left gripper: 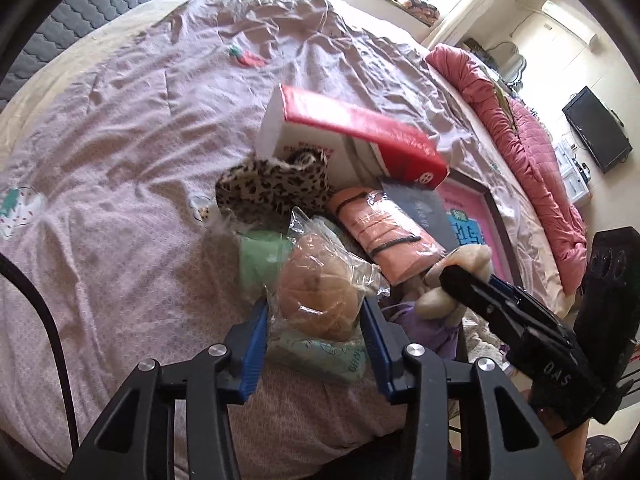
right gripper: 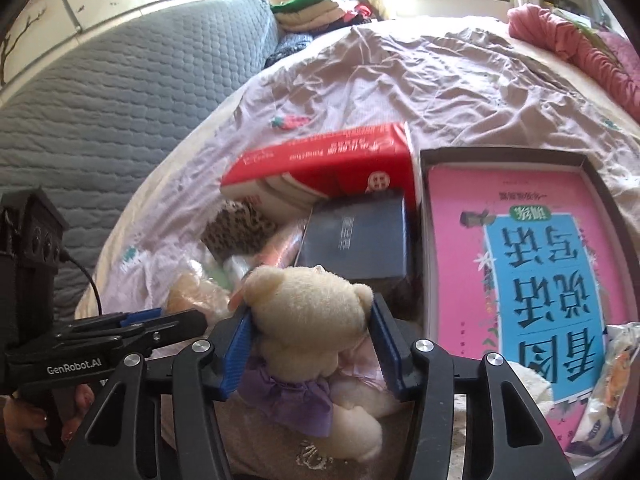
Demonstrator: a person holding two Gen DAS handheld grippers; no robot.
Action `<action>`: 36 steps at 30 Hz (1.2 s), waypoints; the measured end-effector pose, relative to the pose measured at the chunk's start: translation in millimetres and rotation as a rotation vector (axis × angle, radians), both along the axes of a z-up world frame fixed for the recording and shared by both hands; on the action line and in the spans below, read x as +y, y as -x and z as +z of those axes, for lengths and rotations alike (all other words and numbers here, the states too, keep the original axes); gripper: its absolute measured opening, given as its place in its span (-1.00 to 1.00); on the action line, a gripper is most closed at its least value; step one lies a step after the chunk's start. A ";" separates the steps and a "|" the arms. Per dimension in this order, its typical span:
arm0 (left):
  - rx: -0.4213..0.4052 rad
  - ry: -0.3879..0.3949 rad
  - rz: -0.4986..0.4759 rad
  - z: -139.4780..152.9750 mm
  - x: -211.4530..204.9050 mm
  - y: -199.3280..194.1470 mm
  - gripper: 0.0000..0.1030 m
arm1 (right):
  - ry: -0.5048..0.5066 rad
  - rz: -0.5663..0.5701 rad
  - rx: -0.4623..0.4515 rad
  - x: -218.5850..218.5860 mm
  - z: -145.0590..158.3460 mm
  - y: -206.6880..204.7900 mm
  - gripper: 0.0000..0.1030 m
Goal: Organize soft objects
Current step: 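Carry the bun bag with the left gripper while the right gripper carries the teddy bear to the tray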
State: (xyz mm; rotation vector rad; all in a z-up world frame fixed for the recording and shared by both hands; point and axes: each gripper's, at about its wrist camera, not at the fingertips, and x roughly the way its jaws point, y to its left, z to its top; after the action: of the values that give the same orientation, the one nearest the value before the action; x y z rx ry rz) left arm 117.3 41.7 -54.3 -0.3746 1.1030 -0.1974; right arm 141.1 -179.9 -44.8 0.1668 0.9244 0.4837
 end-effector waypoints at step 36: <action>-0.176 -0.193 -0.149 95.8 -104.8 49.7 -0.12 | -0.090 -0.179 -0.148 -103.8 83.1 56.1 0.09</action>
State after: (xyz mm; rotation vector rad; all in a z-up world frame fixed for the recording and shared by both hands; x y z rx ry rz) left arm 67.7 -63.2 41.5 -0.1004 0.9663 -0.2491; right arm 85.0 -283.7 38.3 0.2890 0.7364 0.3664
